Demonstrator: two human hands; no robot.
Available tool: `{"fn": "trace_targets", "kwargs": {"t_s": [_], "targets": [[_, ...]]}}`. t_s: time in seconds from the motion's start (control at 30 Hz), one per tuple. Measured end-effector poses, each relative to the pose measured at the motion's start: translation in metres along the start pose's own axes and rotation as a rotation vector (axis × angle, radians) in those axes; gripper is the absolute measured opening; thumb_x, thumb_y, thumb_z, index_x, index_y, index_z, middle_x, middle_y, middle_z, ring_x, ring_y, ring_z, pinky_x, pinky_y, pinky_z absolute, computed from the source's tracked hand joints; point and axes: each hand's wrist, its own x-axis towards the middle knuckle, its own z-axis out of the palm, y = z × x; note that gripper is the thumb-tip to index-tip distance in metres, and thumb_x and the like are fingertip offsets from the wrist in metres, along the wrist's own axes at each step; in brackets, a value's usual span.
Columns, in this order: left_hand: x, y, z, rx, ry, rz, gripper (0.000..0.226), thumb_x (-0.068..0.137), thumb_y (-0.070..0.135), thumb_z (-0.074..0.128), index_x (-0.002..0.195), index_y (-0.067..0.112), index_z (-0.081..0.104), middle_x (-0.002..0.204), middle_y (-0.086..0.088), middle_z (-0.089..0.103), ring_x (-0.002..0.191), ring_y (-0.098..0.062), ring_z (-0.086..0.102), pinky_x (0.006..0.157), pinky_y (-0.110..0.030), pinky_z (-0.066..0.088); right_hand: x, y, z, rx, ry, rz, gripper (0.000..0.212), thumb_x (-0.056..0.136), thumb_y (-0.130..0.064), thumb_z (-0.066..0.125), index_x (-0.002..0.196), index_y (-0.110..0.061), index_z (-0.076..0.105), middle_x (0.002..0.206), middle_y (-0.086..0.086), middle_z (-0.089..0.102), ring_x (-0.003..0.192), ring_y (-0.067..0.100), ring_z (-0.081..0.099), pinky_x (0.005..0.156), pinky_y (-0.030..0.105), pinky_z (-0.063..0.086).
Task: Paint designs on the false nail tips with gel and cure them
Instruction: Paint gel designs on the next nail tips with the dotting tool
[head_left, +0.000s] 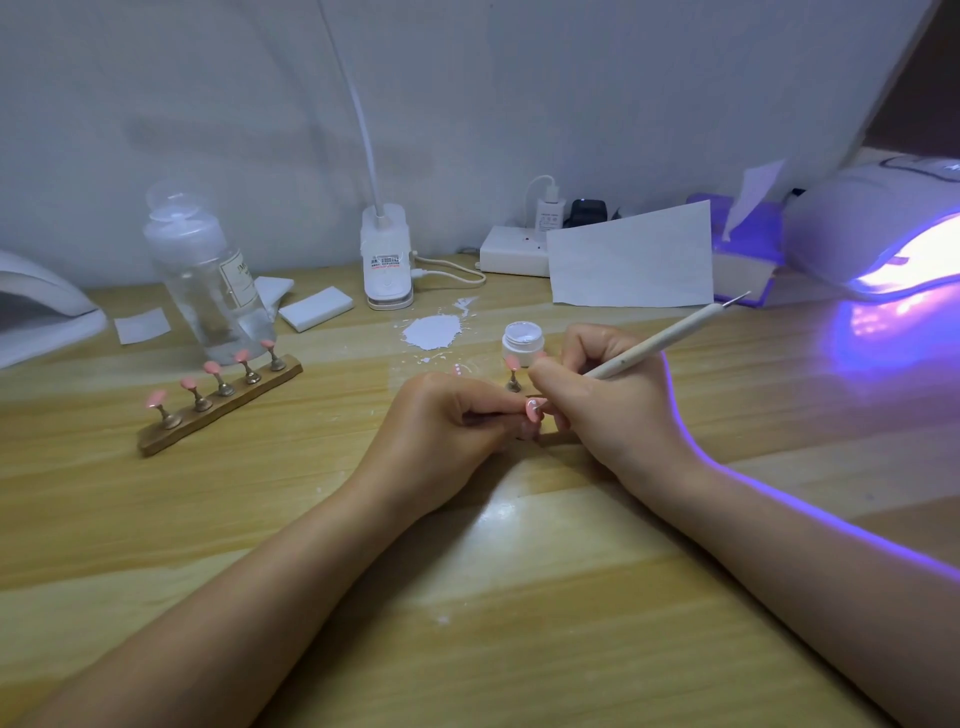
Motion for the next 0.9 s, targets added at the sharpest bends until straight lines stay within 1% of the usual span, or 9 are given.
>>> {"fn": "trace_targets", "kwargs": {"t_s": [0.07,0.17,0.33,0.53,0.67,0.8,0.87,0.9], "targets": [[0.0002,0.0000,0.0000,-0.006,0.001,-0.010,0.011,0.077,0.001,0.068,0.086,0.005,0.074,0.075,-0.005,0.072,0.058,0.014,0.049,0.061,-0.010,0.041,-0.0005,-0.0007,0.0002,0.012,-0.007,-0.001,0.041,0.076,0.016,0.050,0.049,-0.009,0.033,0.028,-0.008,0.037,0.027,0.000,0.041,0.034,0.007,0.030],[0.0004,0.0005,0.0002,0.001,0.000,-0.003,0.010,0.077,0.003,0.069,0.086,0.004,0.074,0.076,-0.005,0.072,0.060,0.016,0.049,0.061,-0.011,0.041,-0.0011,-0.0007,0.0004,0.004,-0.009,-0.004,0.040,0.076,0.015,0.051,0.049,-0.009,0.034,0.028,-0.008,0.040,0.027,0.000,0.041,0.034,0.008,0.030],[0.0005,-0.0004,0.0003,-0.006,0.007,-0.009,0.011,0.077,0.002,0.069,0.086,0.006,0.074,0.076,-0.005,0.073,0.059,0.013,0.050,0.061,-0.012,0.042,-0.0008,-0.0007,0.0007,0.009,-0.006,-0.006,0.042,0.076,0.016,0.051,0.048,-0.010,0.033,0.027,-0.007,0.038,0.026,0.001,0.041,0.034,0.008,0.029],[0.0006,-0.0007,0.0007,-0.021,0.008,-0.011,0.010,0.077,0.001,0.069,0.084,0.005,0.074,0.071,-0.003,0.071,0.054,0.010,0.047,0.058,-0.010,0.039,-0.0007,0.0002,0.0005,0.001,-0.001,-0.009,0.042,0.076,0.015,0.052,0.048,-0.009,0.033,0.028,-0.007,0.038,0.027,0.000,0.042,0.034,0.008,0.030],[0.0011,-0.0012,0.0008,-0.031,0.008,-0.016,0.010,0.077,0.003,0.069,0.085,0.004,0.075,0.073,-0.005,0.072,0.055,0.010,0.047,0.058,-0.011,0.040,-0.0004,0.0010,0.0002,-0.008,0.001,-0.004,0.041,0.076,0.013,0.053,0.047,-0.009,0.033,0.029,-0.008,0.040,0.028,0.001,0.042,0.035,0.008,0.030],[0.0012,-0.0016,0.0005,-0.020,0.014,-0.004,0.011,0.076,0.000,0.069,0.084,0.006,0.075,0.068,-0.003,0.070,0.054,0.008,0.046,0.057,-0.011,0.039,0.0001,0.0014,-0.0004,-0.013,0.012,-0.010,0.040,0.074,0.014,0.052,0.047,-0.009,0.033,0.029,-0.008,0.039,0.028,0.000,0.042,0.036,0.009,0.031],[0.0013,-0.0015,0.0006,-0.022,0.018,-0.005,0.013,0.076,0.000,0.069,0.084,0.008,0.075,0.069,-0.001,0.071,0.055,0.009,0.047,0.057,-0.011,0.040,0.0001,0.0008,-0.0008,-0.018,0.027,-0.016,0.041,0.073,0.013,0.052,0.046,-0.010,0.032,0.029,-0.009,0.037,0.028,0.000,0.042,0.036,0.010,0.032],[0.0012,-0.0014,0.0007,-0.022,0.021,-0.005,0.015,0.076,0.000,0.070,0.085,0.010,0.075,0.069,0.003,0.071,0.056,0.011,0.048,0.058,-0.010,0.040,0.0002,0.0003,-0.0007,-0.016,0.029,-0.015,0.042,0.074,0.013,0.052,0.046,-0.010,0.031,0.029,-0.010,0.035,0.028,0.000,0.041,0.037,0.011,0.033]]}}
